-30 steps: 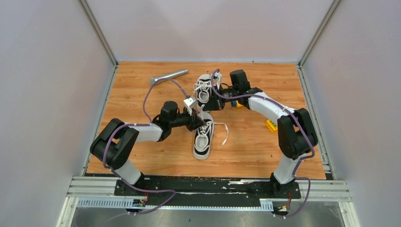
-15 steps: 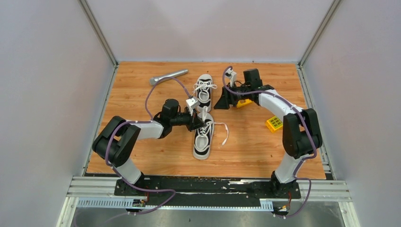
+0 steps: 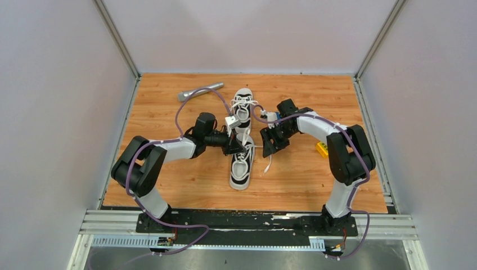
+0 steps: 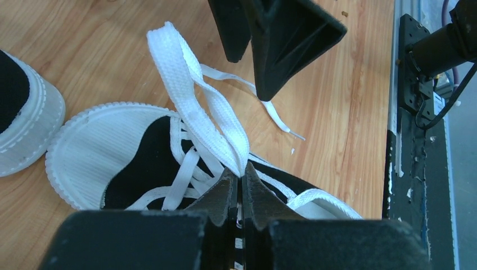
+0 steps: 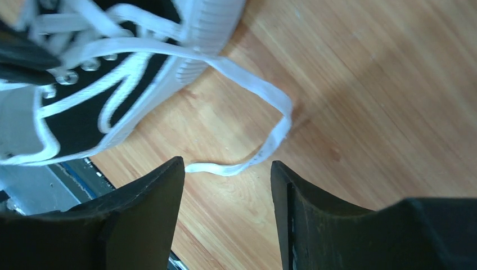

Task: Tie the shoes
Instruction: Wrap the shoelace around the shoelace.

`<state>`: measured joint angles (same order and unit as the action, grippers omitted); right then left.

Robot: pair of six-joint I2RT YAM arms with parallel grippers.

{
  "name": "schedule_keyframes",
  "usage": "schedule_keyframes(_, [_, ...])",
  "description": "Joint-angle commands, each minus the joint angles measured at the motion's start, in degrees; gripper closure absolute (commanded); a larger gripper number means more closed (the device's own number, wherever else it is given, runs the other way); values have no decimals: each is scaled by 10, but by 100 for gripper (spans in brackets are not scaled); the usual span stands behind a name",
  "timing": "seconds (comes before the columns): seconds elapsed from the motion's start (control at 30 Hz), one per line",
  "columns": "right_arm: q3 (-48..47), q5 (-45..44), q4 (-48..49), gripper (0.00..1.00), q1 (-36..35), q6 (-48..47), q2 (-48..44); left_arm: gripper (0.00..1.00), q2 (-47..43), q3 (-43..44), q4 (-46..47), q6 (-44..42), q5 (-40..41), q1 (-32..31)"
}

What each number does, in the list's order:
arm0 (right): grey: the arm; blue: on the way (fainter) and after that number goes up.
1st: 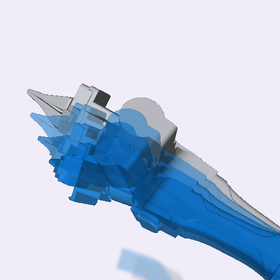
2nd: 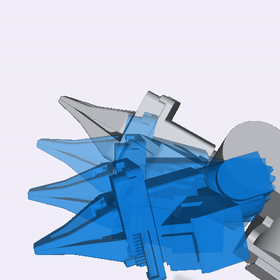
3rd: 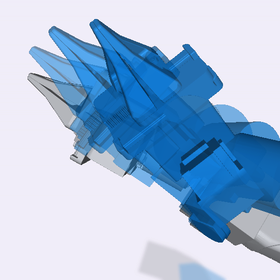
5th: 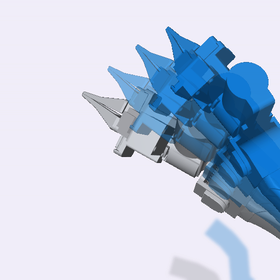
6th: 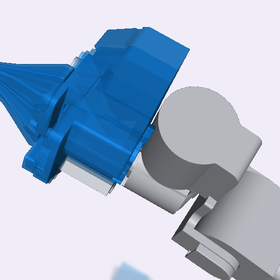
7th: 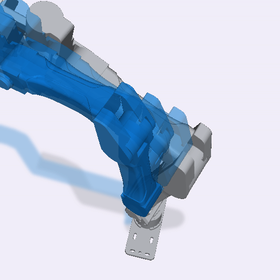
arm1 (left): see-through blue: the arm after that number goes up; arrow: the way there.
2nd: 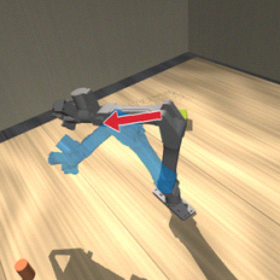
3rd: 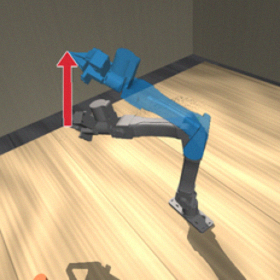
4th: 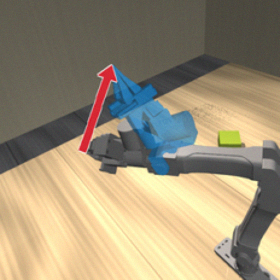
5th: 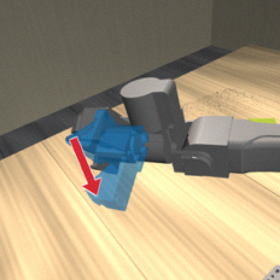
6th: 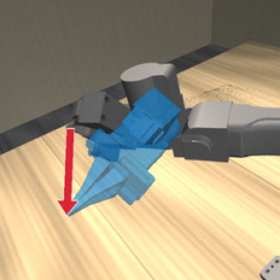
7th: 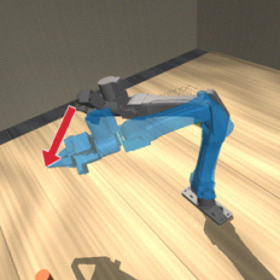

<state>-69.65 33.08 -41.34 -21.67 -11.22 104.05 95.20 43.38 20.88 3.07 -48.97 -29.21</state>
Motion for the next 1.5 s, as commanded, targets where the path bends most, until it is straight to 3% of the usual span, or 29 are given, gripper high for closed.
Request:
schedule_keyframes(0.0, [2,-85,-7,42,-4,62,10,99,8,24,-23,-21,-24,4])
schedule_keyframes(0.3, [34,-154,14,54,-48,71,35,99,20,25,-5,-11,-22,4])
schedule_keyframes(0.4, [20,-193,38,71,-60,61,62,99,20,26,-5,-7,-21,6])
schedule_keyframes(0.5, [-24,-217,35,99,-51,48,73,99,19,26,-5,-7,-24,6])
schedule_keyframes(0.7, [-157,-93,-29,100,29,33,31,100,19,44,-49,-36,-45,8])
schedule_keyframes(0.97, [-253,-10,-33,100,26,28,9,100,29,83,-140,-128,-77,9])
schedule_keyframes(1.27, [-281,21,-28,100,-33,7,-3,100,29,95,-196,-180,-93,9])
schedule_keyframes(1.47, [-242,66,-23,100,-47,15,-41,100,31,85,-146,-108,-91,9])
